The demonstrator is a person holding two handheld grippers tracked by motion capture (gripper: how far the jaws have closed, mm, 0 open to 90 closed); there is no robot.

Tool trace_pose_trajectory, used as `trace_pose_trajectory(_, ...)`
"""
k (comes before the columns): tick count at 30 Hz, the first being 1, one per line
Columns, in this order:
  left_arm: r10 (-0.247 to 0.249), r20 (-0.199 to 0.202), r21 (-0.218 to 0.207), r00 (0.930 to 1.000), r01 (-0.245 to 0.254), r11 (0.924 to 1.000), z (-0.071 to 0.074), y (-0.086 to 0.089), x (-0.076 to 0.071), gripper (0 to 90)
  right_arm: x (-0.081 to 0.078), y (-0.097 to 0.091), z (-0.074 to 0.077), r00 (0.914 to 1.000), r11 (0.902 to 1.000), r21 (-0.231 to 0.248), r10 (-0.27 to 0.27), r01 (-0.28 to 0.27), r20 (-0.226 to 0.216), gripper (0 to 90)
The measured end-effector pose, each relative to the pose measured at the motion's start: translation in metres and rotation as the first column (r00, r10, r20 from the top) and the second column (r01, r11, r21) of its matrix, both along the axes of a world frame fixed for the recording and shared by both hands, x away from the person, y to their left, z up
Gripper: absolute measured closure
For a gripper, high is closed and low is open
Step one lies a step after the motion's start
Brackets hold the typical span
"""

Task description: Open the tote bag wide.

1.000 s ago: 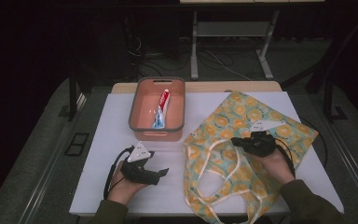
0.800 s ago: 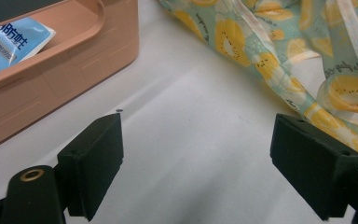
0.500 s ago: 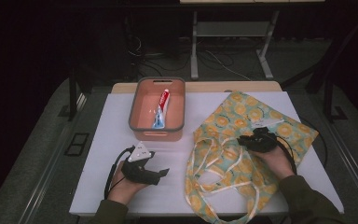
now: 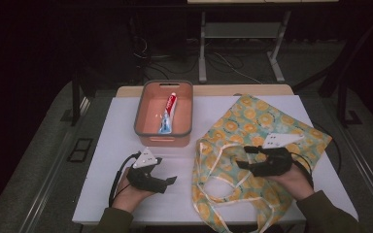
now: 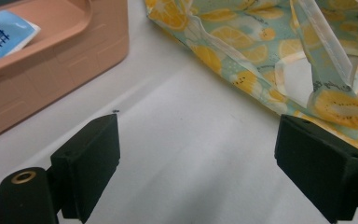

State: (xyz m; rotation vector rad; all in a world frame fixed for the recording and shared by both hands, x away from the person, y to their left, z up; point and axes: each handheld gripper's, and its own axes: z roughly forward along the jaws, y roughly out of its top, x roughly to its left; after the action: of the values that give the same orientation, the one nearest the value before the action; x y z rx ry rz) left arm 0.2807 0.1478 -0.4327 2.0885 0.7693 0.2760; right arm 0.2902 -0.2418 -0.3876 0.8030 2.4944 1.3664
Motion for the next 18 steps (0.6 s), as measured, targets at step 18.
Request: trace_pose_trajectory(18, -0.033, -0.031, 0.001, 0.9990, 0.033, 0.9995, -0.006, -0.001, 0.000, 0.0, -0.036, 0.086, -0.052, 0.9484, 0.9323, -0.183, 0.294, -0.312, -0.119, 49.4)
